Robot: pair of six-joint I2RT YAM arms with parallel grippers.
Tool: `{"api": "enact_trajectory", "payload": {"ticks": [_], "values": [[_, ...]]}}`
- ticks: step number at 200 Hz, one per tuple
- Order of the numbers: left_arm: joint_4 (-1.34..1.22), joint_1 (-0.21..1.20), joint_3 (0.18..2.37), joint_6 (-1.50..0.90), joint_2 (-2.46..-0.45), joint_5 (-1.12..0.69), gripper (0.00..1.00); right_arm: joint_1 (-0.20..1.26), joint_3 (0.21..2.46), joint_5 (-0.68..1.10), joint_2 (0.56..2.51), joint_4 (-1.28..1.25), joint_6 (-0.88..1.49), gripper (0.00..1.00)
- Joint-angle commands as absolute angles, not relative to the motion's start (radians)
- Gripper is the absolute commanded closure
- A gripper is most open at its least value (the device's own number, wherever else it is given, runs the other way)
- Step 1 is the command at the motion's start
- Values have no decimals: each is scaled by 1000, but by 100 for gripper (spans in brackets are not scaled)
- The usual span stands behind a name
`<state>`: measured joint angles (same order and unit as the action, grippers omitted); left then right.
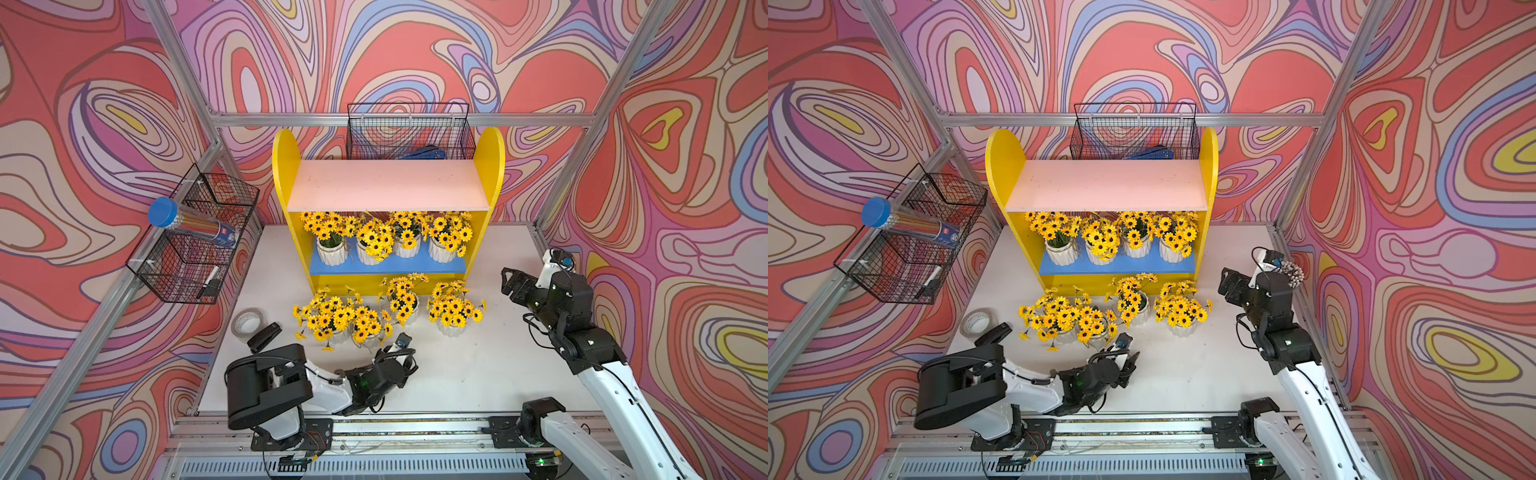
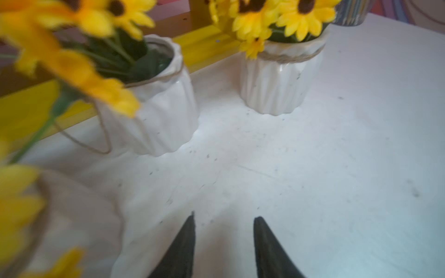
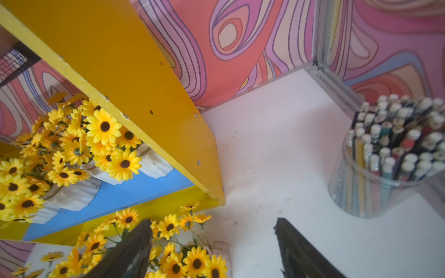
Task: Take the sunflower pots off the shelves
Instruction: Place the sunflower pot at the center of the board.
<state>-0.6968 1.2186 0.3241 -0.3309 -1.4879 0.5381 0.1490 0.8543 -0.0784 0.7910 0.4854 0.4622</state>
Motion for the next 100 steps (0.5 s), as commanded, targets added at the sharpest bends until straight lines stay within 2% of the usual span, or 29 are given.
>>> {"api": "enact_trajectory", "payload": {"ticks": [1, 7, 13, 17, 53, 81, 100], "values": [[-481, 1220, 325, -435, -1378, 670, 100, 144, 831, -42, 772, 593, 503, 50], [-446, 1220, 322, -446, -1359, 695, 100, 143, 819, -48, 764, 612, 517, 64], [-397, 1218, 324, -463, -1342, 711, 100, 143, 806, -60, 756, 635, 538, 89], [-363, 1216, 330, -472, -1333, 719, 100, 143, 804, -67, 752, 654, 551, 100], [-189, 1145, 358, -602, -1355, 719, 100, 143, 735, -18, 755, 720, 658, 100], [-141, 1134, 354, -690, -1388, 762, 100, 144, 593, 153, 775, 602, 743, 100], [-193, 1073, 330, -689, -1399, 705, 100, 144, 525, 203, 801, 538, 769, 100]]}}
